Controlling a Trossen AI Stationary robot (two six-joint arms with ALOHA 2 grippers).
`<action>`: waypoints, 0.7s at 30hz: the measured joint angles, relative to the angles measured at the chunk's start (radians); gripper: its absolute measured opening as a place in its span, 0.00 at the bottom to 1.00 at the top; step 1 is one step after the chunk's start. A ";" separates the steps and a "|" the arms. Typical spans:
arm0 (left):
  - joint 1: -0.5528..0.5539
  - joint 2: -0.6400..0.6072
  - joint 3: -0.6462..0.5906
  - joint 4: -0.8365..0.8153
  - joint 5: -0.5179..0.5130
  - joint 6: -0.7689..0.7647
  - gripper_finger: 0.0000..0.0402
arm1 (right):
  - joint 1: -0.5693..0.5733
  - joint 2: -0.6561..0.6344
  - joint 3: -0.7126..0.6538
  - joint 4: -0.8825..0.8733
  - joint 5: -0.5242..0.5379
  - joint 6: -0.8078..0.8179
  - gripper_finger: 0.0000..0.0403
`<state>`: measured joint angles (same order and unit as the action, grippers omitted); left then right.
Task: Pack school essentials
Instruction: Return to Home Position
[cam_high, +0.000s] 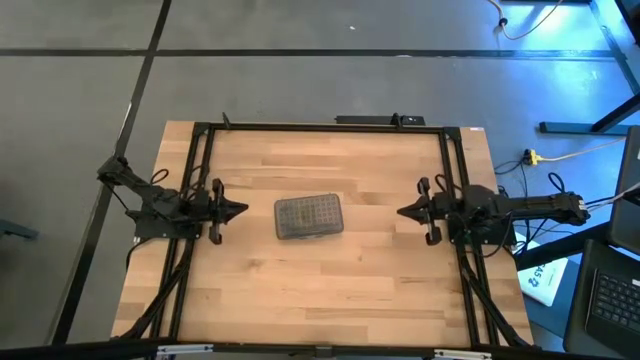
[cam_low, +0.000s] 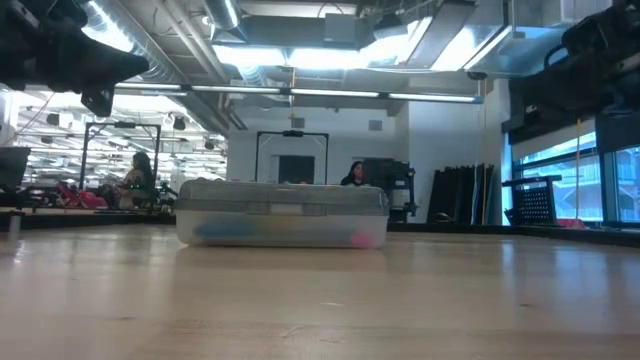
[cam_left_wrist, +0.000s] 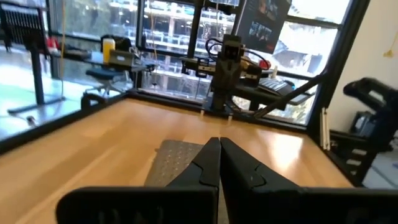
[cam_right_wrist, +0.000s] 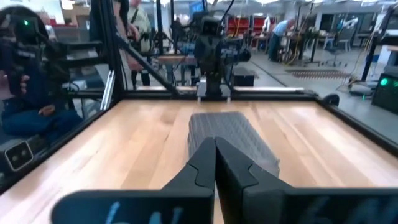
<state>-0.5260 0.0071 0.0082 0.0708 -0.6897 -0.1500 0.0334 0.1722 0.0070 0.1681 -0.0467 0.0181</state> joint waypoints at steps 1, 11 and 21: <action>0.000 0.000 0.000 0.000 0.000 -0.020 0.00 | 0.000 0.000 0.000 -0.008 0.000 0.000 0.01; 0.000 0.000 0.000 -0.001 0.000 -0.024 0.00 | 0.000 0.000 0.000 -0.052 0.000 0.000 0.01; 0.000 0.000 0.000 -0.002 0.001 -0.024 0.00 | 0.000 0.000 0.000 -0.052 0.000 0.000 0.05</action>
